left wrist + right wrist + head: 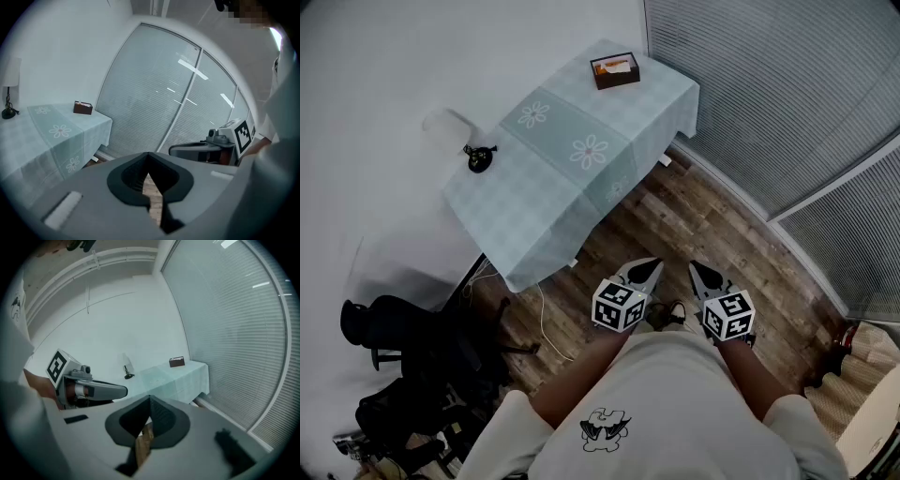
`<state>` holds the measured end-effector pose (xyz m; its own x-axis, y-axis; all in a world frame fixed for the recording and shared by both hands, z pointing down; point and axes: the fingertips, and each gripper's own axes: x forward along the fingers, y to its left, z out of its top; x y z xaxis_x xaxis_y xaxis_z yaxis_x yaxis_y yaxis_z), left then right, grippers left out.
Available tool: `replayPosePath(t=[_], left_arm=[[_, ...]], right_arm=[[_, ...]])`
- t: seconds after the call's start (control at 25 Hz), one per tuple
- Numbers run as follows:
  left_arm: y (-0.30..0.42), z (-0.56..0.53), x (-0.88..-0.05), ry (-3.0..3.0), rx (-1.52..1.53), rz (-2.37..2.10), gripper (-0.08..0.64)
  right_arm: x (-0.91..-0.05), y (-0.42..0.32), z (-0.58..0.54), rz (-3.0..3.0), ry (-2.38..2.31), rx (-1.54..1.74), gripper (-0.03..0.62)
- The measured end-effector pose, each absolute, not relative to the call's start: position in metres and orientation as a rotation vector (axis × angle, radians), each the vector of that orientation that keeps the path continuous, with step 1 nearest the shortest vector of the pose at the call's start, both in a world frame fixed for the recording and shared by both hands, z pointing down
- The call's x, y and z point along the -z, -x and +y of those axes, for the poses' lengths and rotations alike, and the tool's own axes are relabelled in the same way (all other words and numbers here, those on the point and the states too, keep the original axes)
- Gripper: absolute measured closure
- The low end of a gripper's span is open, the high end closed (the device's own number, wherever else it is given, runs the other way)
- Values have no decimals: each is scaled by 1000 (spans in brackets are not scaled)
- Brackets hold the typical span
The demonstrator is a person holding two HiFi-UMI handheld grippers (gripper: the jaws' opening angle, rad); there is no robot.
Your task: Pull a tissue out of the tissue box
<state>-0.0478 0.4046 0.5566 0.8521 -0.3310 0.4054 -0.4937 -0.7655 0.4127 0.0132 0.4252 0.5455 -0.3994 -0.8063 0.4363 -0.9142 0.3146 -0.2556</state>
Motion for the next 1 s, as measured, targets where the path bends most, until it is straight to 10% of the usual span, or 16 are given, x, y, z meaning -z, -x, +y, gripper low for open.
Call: replayPosePath(t=[1.0], left_arm=[[121,361,-566,-2458,-352,-607,555]], right_arm=[[-558,55,373,-2355,-1535,-690,580]])
